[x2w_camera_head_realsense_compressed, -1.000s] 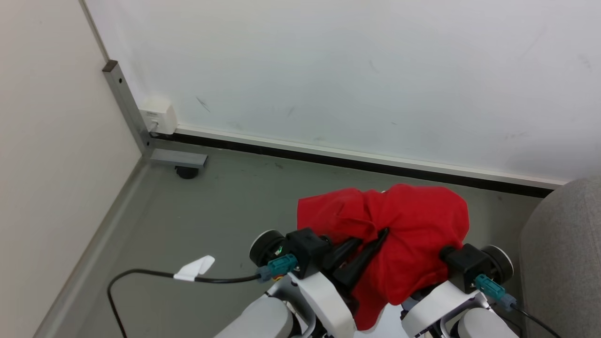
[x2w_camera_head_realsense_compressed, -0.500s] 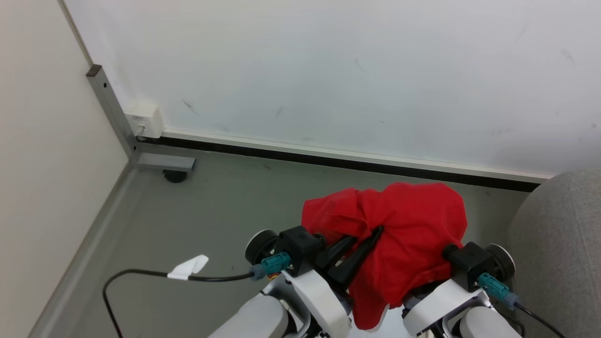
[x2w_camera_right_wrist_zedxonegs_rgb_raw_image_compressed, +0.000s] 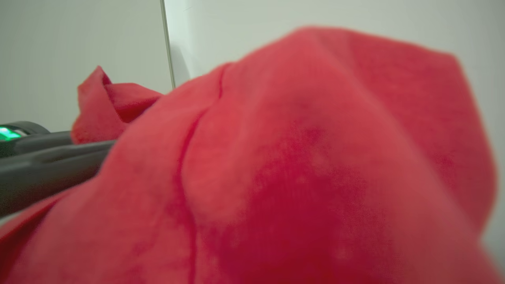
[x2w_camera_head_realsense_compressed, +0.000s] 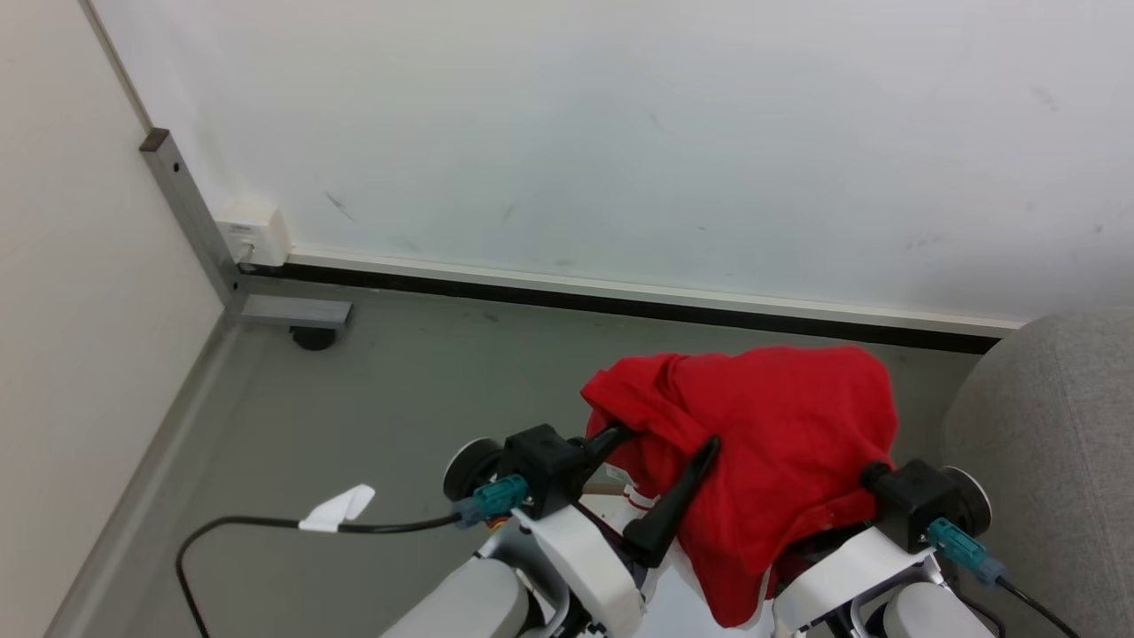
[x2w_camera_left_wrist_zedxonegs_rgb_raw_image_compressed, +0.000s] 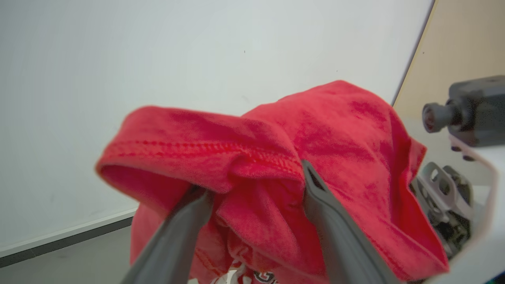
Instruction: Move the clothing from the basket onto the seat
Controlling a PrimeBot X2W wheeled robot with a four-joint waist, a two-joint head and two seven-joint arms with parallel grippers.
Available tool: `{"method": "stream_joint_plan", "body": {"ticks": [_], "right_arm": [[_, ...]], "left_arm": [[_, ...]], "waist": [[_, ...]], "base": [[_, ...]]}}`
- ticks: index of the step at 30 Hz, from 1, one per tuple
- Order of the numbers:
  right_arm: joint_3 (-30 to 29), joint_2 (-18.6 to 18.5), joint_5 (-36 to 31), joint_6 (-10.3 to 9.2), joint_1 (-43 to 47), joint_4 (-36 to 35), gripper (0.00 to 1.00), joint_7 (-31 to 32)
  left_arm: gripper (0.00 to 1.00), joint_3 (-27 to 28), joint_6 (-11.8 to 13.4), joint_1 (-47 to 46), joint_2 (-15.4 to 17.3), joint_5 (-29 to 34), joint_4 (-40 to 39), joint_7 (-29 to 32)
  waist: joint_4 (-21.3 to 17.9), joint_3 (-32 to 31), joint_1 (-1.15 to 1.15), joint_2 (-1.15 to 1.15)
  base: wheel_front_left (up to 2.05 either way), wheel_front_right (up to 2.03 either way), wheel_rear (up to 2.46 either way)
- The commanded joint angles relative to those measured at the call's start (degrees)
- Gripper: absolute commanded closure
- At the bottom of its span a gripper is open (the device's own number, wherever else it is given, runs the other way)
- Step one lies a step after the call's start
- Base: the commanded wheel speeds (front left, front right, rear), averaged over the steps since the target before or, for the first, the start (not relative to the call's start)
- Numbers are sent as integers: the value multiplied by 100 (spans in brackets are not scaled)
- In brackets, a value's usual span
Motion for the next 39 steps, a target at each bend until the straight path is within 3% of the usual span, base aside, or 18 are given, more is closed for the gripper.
{"method": "stream_joint_plan", "body": {"ticks": [1,13,28,39], "right_arm": [[-49,-8,4,-12,35,-55,100,-5],[-601,-104,-68,-12,213,-279,100,-4],[-953,-355,-186,-12,43,-690,100,-5],[-1373,-368,-368,-12,255,-905,100,-5]], "left_arm": [[0,5,12,80,54,-24,10,-51],[0,105,161,299,253,-26,-205,-255],[0,197,246,313,364,251,-567,-458],[0,87,179,304,388,369,-485,-488]], "waist": [[-24,5,0,0],[-540,22,0,0],[-2092,248,0,0],[-2951,363,0,0]], "base": [[0,0,0],[0,0,0],[0,0,0],[0,0,0]]}}
